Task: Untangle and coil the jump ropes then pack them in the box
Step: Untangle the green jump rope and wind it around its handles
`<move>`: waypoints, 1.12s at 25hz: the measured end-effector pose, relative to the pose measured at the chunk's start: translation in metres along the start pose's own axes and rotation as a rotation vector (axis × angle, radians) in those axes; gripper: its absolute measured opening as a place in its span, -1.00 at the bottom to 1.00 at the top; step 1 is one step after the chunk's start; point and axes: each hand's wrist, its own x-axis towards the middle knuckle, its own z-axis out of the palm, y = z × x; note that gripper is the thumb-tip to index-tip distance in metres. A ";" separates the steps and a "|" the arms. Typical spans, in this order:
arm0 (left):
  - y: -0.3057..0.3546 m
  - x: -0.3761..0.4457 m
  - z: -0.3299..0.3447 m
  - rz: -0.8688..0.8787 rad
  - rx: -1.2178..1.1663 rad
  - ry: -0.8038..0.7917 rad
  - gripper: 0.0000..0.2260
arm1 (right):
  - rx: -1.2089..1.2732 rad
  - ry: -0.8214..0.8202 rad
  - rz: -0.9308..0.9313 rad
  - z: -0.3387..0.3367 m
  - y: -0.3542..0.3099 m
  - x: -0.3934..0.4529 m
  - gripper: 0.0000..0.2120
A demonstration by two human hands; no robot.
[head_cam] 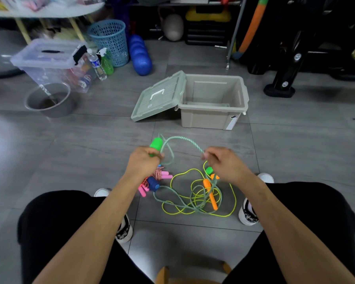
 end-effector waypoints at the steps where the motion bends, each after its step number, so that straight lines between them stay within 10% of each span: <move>1: -0.003 0.000 0.004 -0.040 0.149 -0.108 -0.86 | 0.121 0.107 -0.058 -0.005 -0.007 -0.002 -0.81; 9: 0.017 -0.026 0.012 0.463 -0.021 -0.132 -0.85 | 0.120 0.017 -0.321 -0.004 -0.028 -0.005 -0.82; 12: 0.018 -0.025 0.013 0.511 -0.080 -0.027 -0.98 | 0.175 0.000 -0.186 -0.001 -0.021 -0.002 -0.81; 17: 0.022 -0.023 0.007 0.537 -0.264 0.149 -0.96 | -0.073 -0.473 0.190 0.012 0.006 0.001 -0.78; 24: 0.000 -0.016 0.010 0.012 0.277 -0.129 -0.86 | 0.217 0.137 -0.077 -0.011 -0.019 0.003 -0.81; 28: 0.012 -0.026 0.011 0.391 0.023 -0.059 -0.75 | 0.151 -0.030 -0.186 -0.013 -0.026 -0.005 -0.82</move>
